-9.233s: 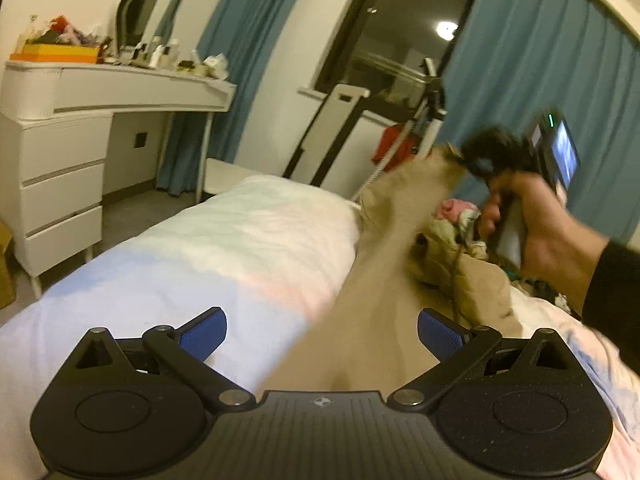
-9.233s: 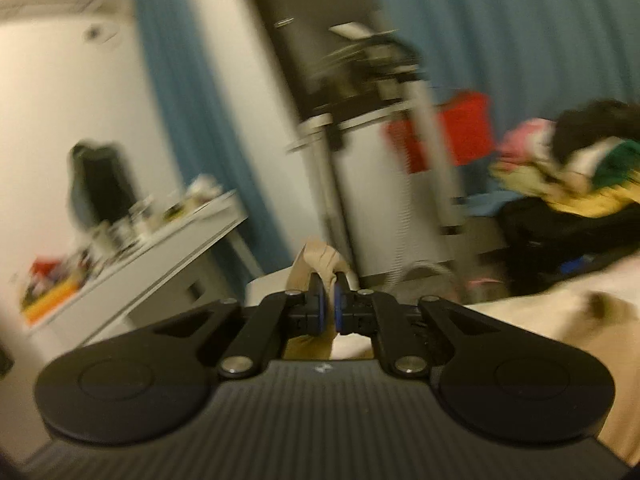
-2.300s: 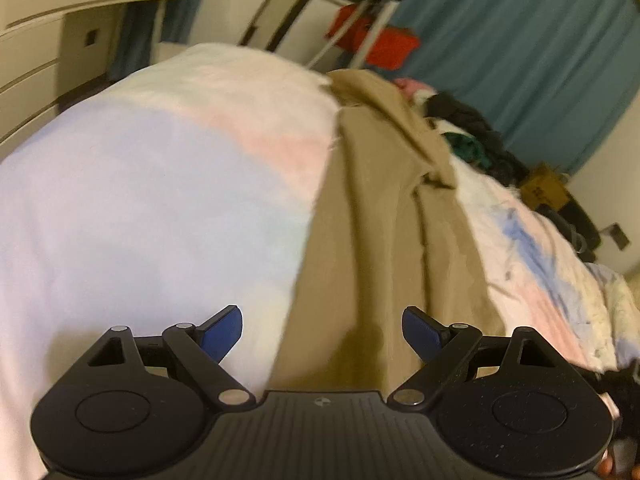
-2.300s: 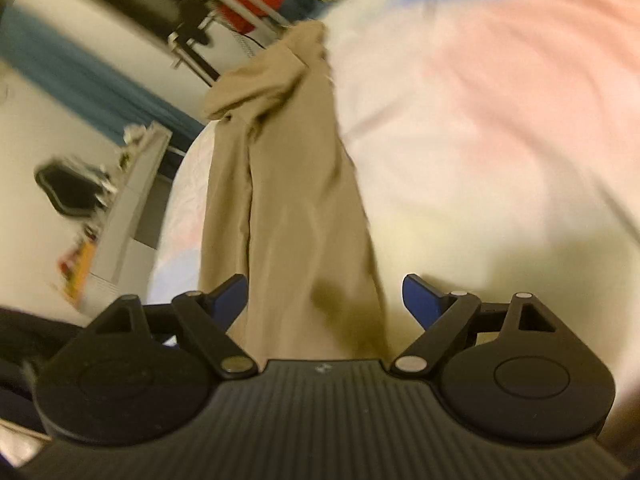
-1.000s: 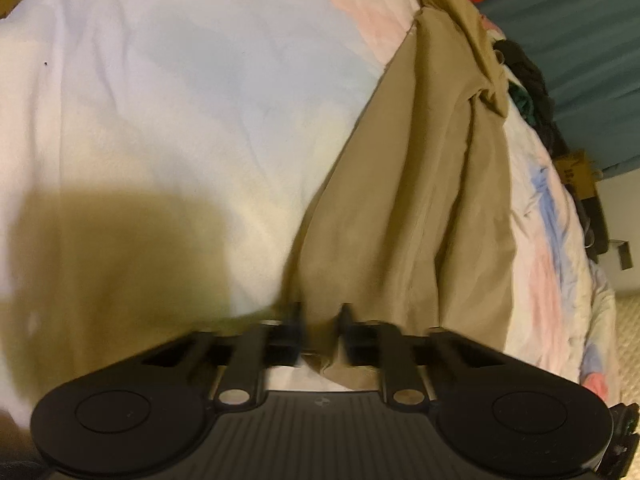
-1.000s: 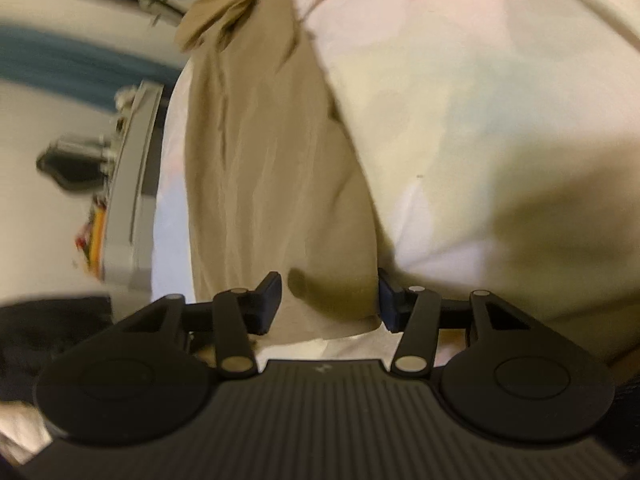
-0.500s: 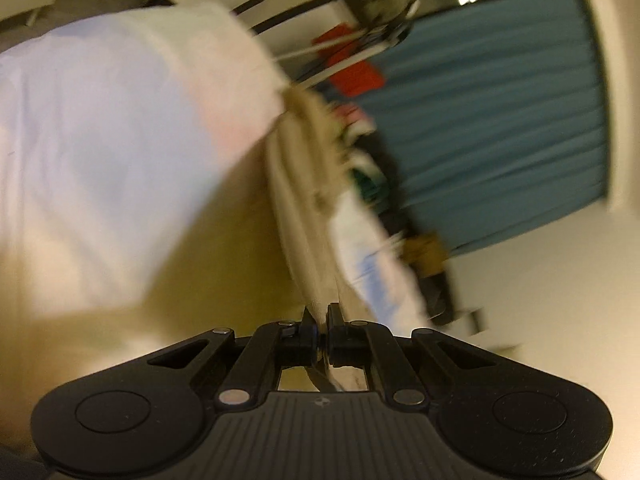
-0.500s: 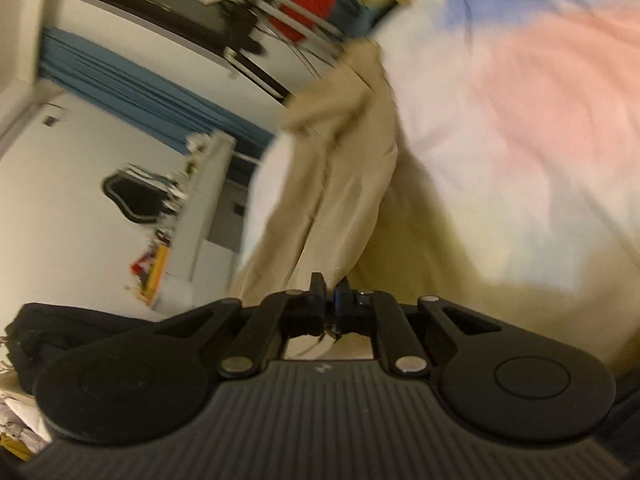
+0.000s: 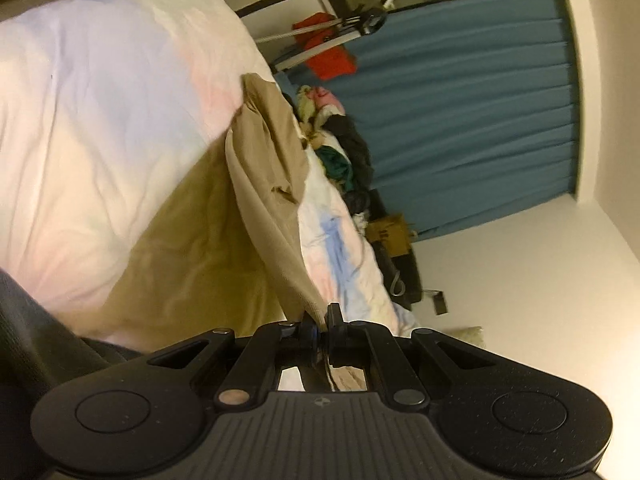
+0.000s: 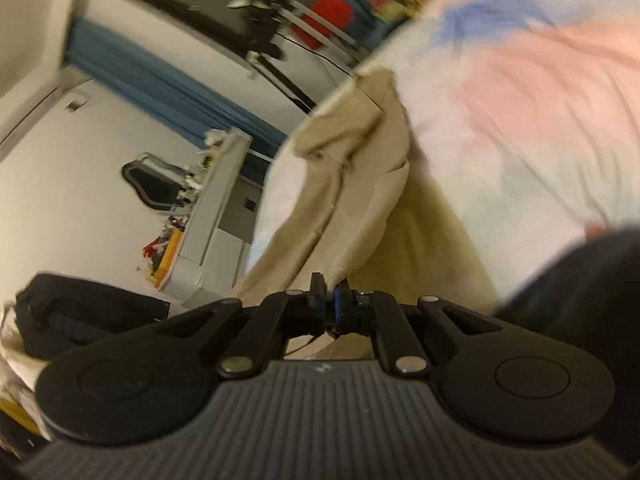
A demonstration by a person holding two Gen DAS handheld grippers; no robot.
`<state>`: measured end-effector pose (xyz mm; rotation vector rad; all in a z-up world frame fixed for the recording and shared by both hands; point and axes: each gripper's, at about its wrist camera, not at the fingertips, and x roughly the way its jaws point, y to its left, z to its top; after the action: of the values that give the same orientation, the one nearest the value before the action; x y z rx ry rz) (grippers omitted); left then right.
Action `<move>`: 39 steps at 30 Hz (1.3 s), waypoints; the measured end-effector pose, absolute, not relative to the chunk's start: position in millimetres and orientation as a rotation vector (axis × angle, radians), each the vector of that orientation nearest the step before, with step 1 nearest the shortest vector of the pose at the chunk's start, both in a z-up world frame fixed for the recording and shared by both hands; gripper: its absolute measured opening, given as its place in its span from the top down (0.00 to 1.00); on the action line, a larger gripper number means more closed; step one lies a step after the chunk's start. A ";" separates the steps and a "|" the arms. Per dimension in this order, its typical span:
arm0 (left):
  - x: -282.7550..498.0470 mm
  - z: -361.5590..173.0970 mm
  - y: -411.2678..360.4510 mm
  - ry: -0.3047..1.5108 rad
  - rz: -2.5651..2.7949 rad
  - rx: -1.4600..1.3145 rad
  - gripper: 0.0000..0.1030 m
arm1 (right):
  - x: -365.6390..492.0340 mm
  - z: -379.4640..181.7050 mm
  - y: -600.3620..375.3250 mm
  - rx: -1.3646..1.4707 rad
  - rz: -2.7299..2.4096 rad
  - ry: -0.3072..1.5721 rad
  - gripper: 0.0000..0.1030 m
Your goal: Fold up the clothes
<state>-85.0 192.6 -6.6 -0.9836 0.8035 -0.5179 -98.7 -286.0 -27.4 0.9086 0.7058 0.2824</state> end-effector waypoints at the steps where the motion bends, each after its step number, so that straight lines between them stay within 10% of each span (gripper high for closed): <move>1: -75.5 -3.7 191.3 0.799 -0.510 -0.975 0.96 | -94.2 -29.5 -286.1 0.921 0.281 0.715 0.93; 19: 232.7 -18.9 100.7 0.799 -0.275 -0.643 0.95 | 174.9 -42.1 -280.6 0.787 0.023 0.685 0.93; 33: 278.5 -83.7 69.6 0.742 -0.237 -0.273 0.92 | 261.7 -123.7 -267.3 0.524 0.067 0.751 0.92; 39: 224.2 -47.9 58.1 0.649 -0.224 -0.180 0.47 | 238.3 -88.5 -261.2 0.458 0.066 0.687 0.86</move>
<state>224.2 58.1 -47.9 -0.1803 0.6494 -0.2237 238.3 -261.2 -88.5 0.4577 0.6872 0.0662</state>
